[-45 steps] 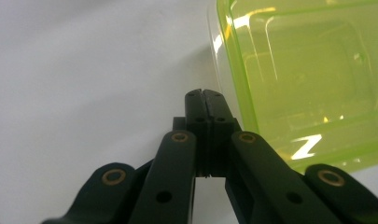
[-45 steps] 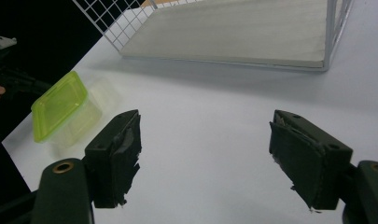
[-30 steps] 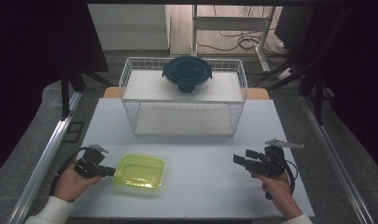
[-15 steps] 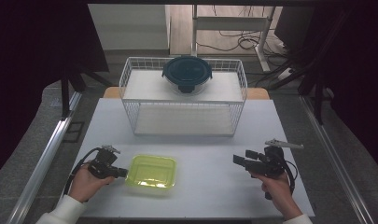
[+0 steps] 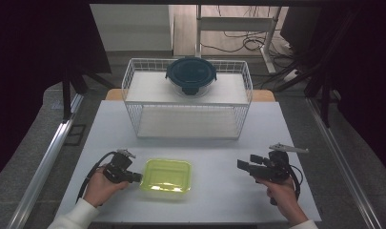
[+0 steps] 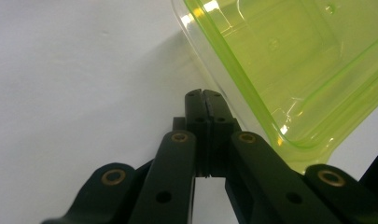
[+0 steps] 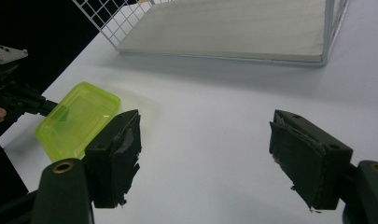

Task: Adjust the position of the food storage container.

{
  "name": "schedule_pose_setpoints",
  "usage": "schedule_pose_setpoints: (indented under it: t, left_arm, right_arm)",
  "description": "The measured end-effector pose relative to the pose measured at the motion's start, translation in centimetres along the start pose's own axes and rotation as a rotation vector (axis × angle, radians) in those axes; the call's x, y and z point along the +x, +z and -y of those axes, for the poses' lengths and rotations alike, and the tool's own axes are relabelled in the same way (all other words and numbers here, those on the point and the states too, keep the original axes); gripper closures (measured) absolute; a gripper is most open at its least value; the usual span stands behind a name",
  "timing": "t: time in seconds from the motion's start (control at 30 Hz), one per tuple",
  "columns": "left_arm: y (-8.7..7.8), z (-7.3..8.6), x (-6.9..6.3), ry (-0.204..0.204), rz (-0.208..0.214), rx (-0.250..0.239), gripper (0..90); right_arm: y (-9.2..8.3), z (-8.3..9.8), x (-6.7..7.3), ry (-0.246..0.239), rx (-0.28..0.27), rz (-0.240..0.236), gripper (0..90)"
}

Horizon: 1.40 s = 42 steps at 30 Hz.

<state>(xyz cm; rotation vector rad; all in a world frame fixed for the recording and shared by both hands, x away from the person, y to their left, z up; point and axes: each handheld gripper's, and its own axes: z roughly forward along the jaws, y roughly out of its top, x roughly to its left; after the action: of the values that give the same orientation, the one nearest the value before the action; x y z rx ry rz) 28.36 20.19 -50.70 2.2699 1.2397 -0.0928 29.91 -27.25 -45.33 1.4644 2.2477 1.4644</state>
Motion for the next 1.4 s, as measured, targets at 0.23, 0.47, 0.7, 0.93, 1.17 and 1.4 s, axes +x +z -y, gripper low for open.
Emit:
schedule_pose_setpoints:
  t: [0.23, 0.47, 0.7, 0.93, 1.17, 1.4]
  left_arm:
    - [0.5, -0.4, -0.1, 0.003, 0.020, -0.004, 90.0]
    - [1.3, -1.1, -0.5, 0.019, 0.038, 0.008, 90.0]
    - [1.9, -2.2, -1.6, 0.058, 0.043, 0.028, 90.0]
    - [3.1, -3.4, -3.4, 0.086, 0.060, 0.041, 90.0]
    - [3.7, -3.8, -4.1, 0.106, 0.083, 0.053, 90.0]
    - [2.8, -3.4, -3.5, 0.108, 0.052, 0.033, 90.0]
  right_arm:
    - [0.1, 0.2, -0.1, 0.003, 0.006, 0.004, 25.0]
    - [0.6, 0.2, -0.1, 0.024, 0.011, -0.014, 25.0]
    - [0.5, 0.2, -0.1, 0.019, 0.016, -0.008, 25.1]
    - [0.5, 0.2, -0.1, 0.011, 0.016, -0.013, 25.1]
    - [0.6, 0.1, -0.1, 0.011, 0.015, -0.012, 25.2]
    - [0.9, -0.1, -0.2, 0.010, 0.014, -0.007, 25.2]
